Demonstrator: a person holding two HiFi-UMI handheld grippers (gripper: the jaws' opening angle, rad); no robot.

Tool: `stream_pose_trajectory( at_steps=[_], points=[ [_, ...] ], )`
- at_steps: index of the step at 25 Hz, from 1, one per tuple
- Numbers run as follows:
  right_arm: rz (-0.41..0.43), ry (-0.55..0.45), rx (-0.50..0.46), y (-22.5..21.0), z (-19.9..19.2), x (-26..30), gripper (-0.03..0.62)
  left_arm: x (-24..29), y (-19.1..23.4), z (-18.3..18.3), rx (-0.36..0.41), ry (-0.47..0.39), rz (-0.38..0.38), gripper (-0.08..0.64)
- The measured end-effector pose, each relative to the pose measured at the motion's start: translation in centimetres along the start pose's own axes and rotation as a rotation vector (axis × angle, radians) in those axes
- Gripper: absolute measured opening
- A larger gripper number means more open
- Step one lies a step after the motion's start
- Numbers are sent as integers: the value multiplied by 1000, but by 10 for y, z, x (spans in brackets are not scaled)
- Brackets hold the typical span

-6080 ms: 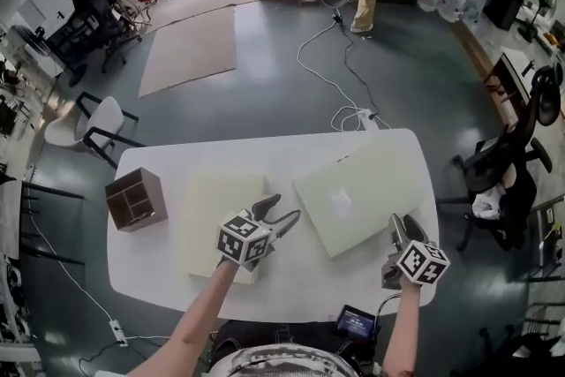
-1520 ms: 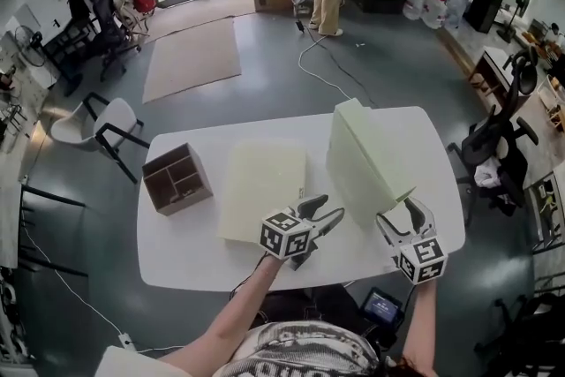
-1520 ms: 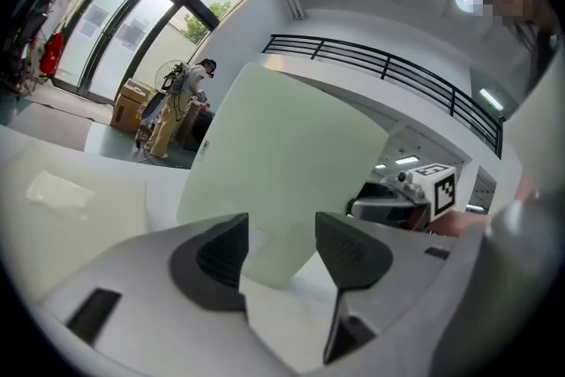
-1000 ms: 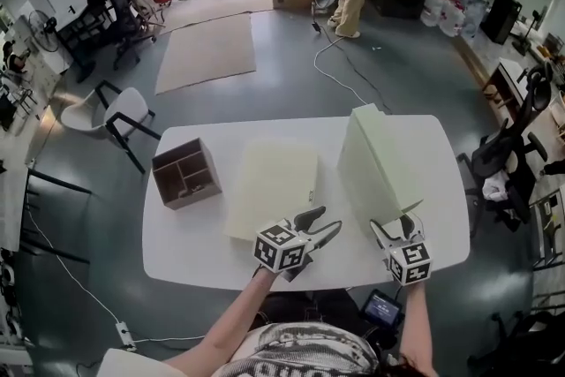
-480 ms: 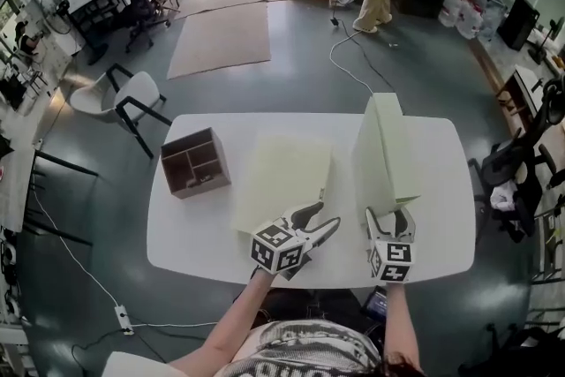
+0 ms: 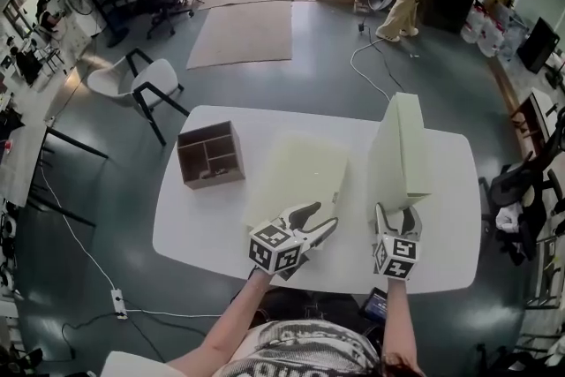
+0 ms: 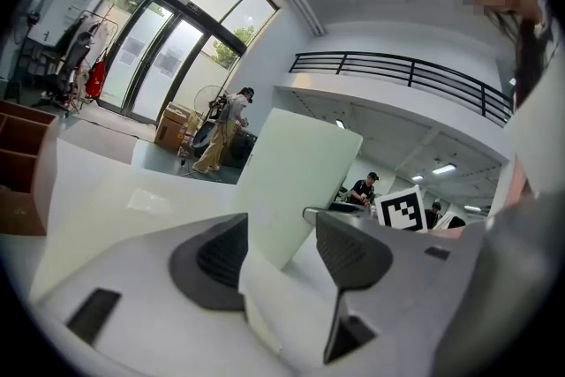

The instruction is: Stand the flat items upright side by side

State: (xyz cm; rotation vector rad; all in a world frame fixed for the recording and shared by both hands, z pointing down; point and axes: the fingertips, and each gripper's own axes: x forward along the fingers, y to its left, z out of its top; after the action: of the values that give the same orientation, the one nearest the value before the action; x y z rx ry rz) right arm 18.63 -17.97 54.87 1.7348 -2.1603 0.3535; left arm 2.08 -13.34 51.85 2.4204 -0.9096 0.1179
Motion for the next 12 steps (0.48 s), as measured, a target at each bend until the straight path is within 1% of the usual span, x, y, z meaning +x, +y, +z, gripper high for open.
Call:
stream_pose_trajectory(
  at_steps=[3,6,9,12],
  points=[
    [13,5,-1,1,-1,0,310,-6,6,-4,2,11,23,242],
    [38,-3,19,2,1,-2,313,-10,12,-8,16,27,47,259],
    [49,-11,28,5,2,-11,361,-16,19,-11,27,37,72,272],
    [52,-17,23,11,1,-25,363,-27,30,-13,26,41,110,275]
  ],
)
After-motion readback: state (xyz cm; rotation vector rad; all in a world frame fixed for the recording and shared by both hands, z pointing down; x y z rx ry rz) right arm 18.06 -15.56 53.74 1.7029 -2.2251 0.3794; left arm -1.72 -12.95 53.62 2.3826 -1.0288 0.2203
